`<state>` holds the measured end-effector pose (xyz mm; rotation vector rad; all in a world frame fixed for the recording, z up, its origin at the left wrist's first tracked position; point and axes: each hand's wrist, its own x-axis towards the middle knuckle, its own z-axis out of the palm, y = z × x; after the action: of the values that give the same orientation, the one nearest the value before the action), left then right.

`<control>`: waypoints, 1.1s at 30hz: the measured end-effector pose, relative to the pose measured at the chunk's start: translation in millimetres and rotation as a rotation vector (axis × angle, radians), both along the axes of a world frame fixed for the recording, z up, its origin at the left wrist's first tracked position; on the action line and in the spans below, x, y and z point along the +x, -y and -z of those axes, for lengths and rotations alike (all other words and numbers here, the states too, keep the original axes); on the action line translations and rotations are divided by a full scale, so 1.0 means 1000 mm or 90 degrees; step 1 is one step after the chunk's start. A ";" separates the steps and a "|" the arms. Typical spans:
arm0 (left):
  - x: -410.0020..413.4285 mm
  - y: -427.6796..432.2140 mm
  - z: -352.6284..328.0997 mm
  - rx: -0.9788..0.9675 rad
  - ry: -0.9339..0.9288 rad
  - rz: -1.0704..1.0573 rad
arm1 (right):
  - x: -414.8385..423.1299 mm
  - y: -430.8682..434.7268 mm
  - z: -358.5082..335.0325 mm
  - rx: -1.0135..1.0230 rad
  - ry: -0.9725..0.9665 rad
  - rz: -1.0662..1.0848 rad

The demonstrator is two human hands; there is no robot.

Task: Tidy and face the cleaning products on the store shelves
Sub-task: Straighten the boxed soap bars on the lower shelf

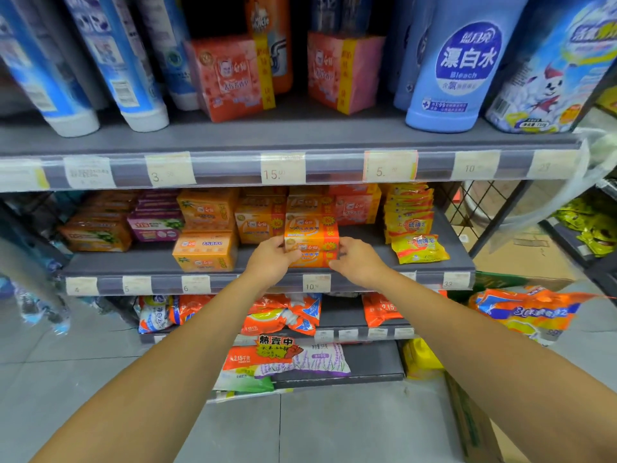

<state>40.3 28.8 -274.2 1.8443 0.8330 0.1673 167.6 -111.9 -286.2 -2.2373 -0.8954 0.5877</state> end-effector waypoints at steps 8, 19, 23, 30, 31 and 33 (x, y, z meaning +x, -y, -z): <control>-0.032 0.044 -0.086 0.325 -0.348 0.355 | -0.026 0.042 -0.084 -0.256 0.199 -0.220; -0.049 0.086 -0.243 0.519 -0.387 0.400 | -0.062 0.084 -0.246 -0.325 0.328 -0.319; -0.058 0.086 -0.280 0.541 -0.400 0.367 | -0.070 0.091 -0.283 -0.326 0.382 -0.322; -0.052 0.072 -0.324 0.513 -0.416 0.358 | -0.066 0.083 -0.329 -0.312 0.397 -0.309; -0.049 0.068 -0.329 0.520 -0.409 0.355 | -0.063 0.080 -0.333 -0.303 0.390 -0.296; -0.045 0.059 -0.337 0.548 -0.395 0.352 | -0.056 0.074 -0.338 -0.280 0.386 -0.263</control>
<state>-4.9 -30.2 62.6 2.9495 0.6525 -0.5010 111.8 -185.8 52.2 -2.7046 -1.6966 0.2907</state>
